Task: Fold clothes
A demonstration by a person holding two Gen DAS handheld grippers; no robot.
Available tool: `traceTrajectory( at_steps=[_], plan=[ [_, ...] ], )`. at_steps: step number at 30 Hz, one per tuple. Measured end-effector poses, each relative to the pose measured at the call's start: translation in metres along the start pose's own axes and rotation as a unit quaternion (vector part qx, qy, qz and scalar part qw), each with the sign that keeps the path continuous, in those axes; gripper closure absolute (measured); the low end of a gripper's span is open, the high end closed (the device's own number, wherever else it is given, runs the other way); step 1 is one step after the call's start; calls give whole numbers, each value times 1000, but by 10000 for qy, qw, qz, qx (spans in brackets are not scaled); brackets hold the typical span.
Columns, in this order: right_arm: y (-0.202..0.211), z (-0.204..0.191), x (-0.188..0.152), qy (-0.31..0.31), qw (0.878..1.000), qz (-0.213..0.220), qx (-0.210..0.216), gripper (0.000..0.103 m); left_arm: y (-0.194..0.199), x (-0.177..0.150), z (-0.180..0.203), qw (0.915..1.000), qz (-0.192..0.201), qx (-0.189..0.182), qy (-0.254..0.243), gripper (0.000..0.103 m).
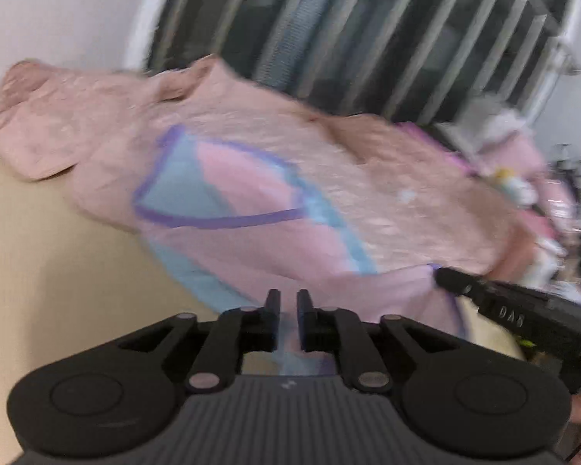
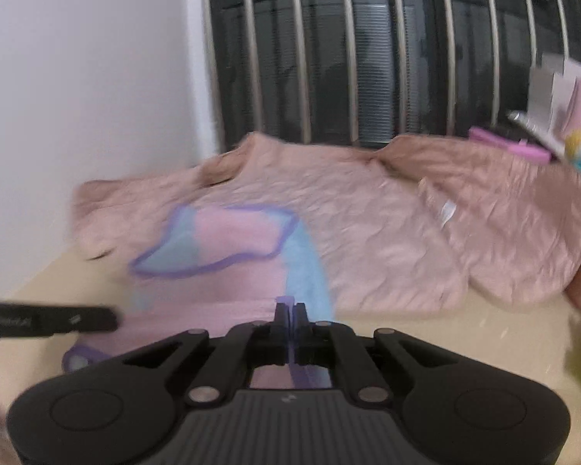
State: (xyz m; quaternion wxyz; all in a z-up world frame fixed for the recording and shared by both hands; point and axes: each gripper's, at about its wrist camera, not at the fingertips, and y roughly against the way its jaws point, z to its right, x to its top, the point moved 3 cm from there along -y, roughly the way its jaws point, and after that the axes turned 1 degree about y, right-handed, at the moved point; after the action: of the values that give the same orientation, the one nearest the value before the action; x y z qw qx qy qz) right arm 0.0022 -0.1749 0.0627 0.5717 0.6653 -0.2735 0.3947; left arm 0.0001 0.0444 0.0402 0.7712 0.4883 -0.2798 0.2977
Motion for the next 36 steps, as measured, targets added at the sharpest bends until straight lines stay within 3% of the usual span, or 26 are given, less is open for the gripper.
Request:
traceTrajectory(
  at_steps=[2,3,4,5,6,9,11,12,13,15,19,22,27,36],
  plan=[
    [-18,5,1,45,9989,-358,-290,94,1,-5,-3,9999,-136,23,36,89],
    [-14,8,-1,29,9989,-355,-301,93,6,-8,-4,9998,-177,-34,41,73],
    [-3,12,-4,-10,9995,-227,-232,83,16,-16,-3,9999,-134,-78,-8,48],
    [9,16,-9,-47,9998,-131,-169,74,26,-23,-2,9999,-92,-123,-56,40],
    [21,21,-16,-101,9998,-59,-159,62,35,-30,0,9998,-57,-154,-125,36],
    [45,23,-44,-221,9997,-112,-58,64,30,-43,14,9980,-97,102,-620,36],
    [53,11,-59,-51,9997,-213,75,69,13,-44,19,9964,-288,342,-722,38],
    [53,1,-63,182,9995,-247,36,70,4,-43,19,9958,-422,422,-688,49],
    [51,-9,-66,461,9985,-278,-32,71,-2,-41,18,9962,-515,414,-574,69],
    [47,-26,-67,927,9953,-241,-161,72,-8,-40,14,9967,-611,361,-387,98],
    [29,-47,-62,1384,9898,-302,-110,72,6,-45,9,9983,-336,393,-264,99],
    [9,-61,-65,1852,9815,-350,-325,71,22,-46,8,9990,-176,386,-139,100],
    [1,-70,-73,2071,9744,-393,-782,70,48,-42,21,9979,145,346,-524,100],
    [27,-58,-85,2367,9553,-27,-1772,71,52,-51,23,9970,22,350,-687,96]
  ],
)
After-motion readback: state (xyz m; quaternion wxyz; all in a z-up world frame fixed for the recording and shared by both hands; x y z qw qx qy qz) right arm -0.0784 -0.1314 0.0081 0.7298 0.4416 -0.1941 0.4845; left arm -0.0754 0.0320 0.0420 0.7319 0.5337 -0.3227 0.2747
